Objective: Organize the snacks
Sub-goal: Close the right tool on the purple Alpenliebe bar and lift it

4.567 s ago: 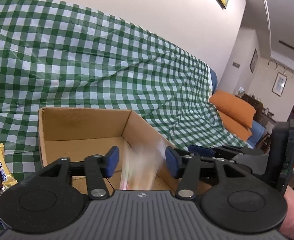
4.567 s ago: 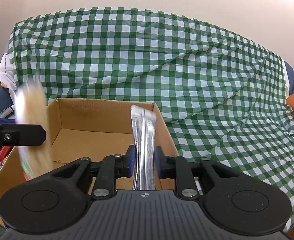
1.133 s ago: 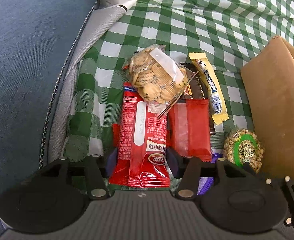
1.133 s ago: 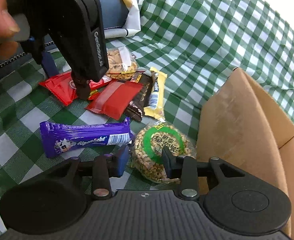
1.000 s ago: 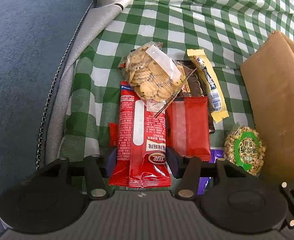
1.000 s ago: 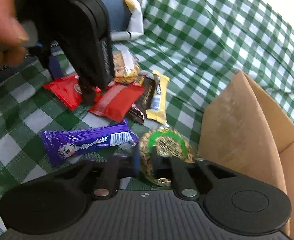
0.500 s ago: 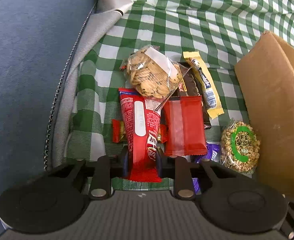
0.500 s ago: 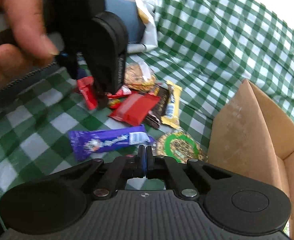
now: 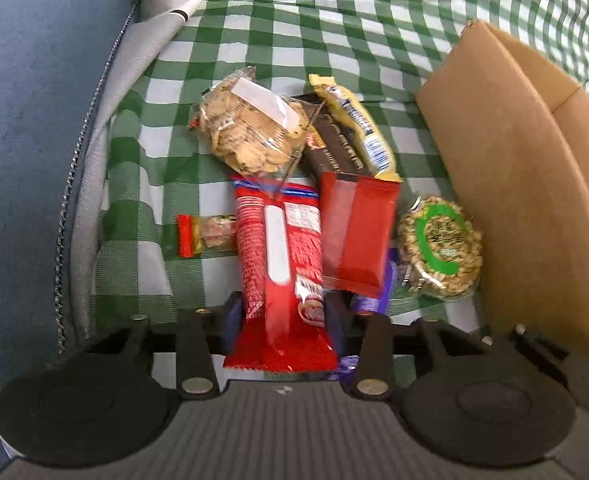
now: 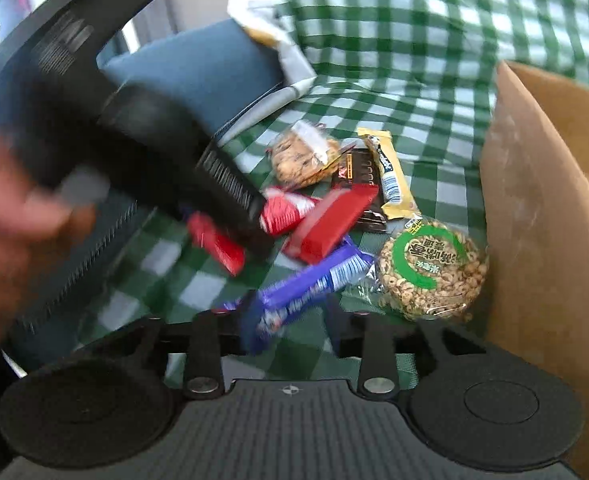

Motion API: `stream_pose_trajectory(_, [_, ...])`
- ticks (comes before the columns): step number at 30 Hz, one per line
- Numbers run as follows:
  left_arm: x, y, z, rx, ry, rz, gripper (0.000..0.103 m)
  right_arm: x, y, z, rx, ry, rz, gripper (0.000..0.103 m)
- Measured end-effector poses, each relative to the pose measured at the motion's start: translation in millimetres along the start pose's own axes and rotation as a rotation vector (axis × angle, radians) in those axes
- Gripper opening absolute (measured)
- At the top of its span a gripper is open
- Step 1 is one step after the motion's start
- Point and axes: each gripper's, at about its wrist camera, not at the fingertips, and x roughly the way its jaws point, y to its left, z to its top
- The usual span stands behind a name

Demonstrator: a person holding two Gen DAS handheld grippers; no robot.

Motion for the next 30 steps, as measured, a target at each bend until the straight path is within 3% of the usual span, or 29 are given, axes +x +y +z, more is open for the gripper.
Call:
stream_pose_trajectory(3, [1.7,6.9,2.0,-0.038,-0.005,0.004,0.047,7.7,-4.8,5.2,0.064,0.004,0.013,0.048])
stream_pose_trajectory(9, [7.9,10.4,5.4,-0.051,0.002,0.021,0.050,27.9,-1.0,6.7,0.055,0.037,-0.016,0.050])
stream_pose_trajectory(11, [12.0,7.8,7.2,-0.043,0.010,0.032,0.055,33.3,-1.6,7.6,0.047,0.051,-0.026,0.050])
stream_pose_trajectory(13, [15.5,3.5,7.9,-0.029,0.017,0.054,0.068,36.7,-0.9,8.4,0.038,0.064,-0.042,0.050])
stream_pose_trajectory(16, [21.8,-0.6,8.7,-0.009,0.034,0.074,0.069,42.5,1.7,6.7,0.002,0.110,-0.112,0.049])
stream_pose_trajectory(20, [28.7,-3.8,11.9,-0.007,0.056,0.088,0.069,40.2,2.3,4.2,-0.050,0.128,-0.170,0.017])
stream_pose_trajectory(23, [30.8,-7.1,14.9,-0.001,0.055,0.088,0.064,35.1,-0.5,3.6,-0.047,0.139,-0.172,0.015])
stream_pose_trajectory(24, [30.9,-7.8,15.4,0.003,0.053,0.089,0.053,33.5,0.1,2.6,-0.055,0.144,-0.181,0.015])
stream_pose_trajectory(25, [30.5,-8.4,15.7,0.008,0.050,0.092,0.049,32.2,1.5,1.8,-0.066,0.147,-0.189,0.015])
stream_pose_trajectory(30, [25.7,0.2,14.8,-0.030,0.055,0.071,0.042,18.2,14.4,-5.3,-0.134,0.170,-0.225,0.015])
